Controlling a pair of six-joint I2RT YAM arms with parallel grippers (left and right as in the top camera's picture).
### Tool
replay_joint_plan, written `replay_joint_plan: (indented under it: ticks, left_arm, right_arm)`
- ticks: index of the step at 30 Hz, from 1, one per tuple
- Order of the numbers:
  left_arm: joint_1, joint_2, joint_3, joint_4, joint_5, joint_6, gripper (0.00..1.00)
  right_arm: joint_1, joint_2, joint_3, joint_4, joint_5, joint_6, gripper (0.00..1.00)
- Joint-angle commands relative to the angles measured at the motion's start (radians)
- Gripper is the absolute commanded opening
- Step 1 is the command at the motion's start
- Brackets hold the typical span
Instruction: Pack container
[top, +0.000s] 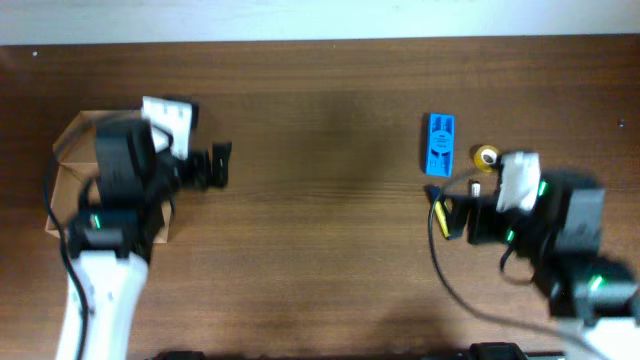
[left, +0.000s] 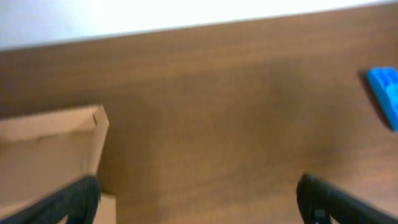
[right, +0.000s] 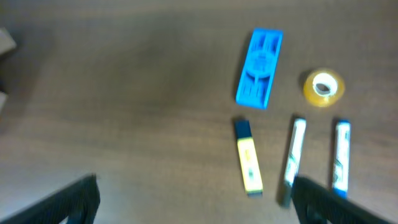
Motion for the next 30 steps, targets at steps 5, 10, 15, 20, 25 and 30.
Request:
replay_joint_plan:
  ticks: [5,10,15,20,25,30]
  left_arm:
    - [-0.004,0.152,0.395,-0.172,0.053,0.016,1.0]
    - [-0.004,0.128,0.42,-0.196,0.09,0.015,1.0]
    - [-0.004,0.111,0.42,-0.232,0.09,0.016,1.0]
    - [-0.002,0.135,0.42,-0.261,-0.098,-0.028,1.0]
    - [0.035,0.209,0.42,-0.348,-0.172,-0.105,1.0]
    - [0.042,0.248,0.42,-0.408,-0.196,-0.113,1.0]
  right_arm:
    - [0.004,0.262,0.461,-0.208,-0.051,-0.055,0.99]
    - [-0.004,0.328,0.541,-0.23,0.014,-0.011,0.99]
    - [-0.129,0.417,0.541,-0.265,0.129,0.084,0.99]
    - [-0.308,0.552,0.542,-0.315,0.103,0.085,0.99]
    - [-0.474,0.674,0.543,-0.299,0.061,0.117,0.99]
    - [-0.587,0.737,0.543,-0.306,0.061,0.217,0.99]
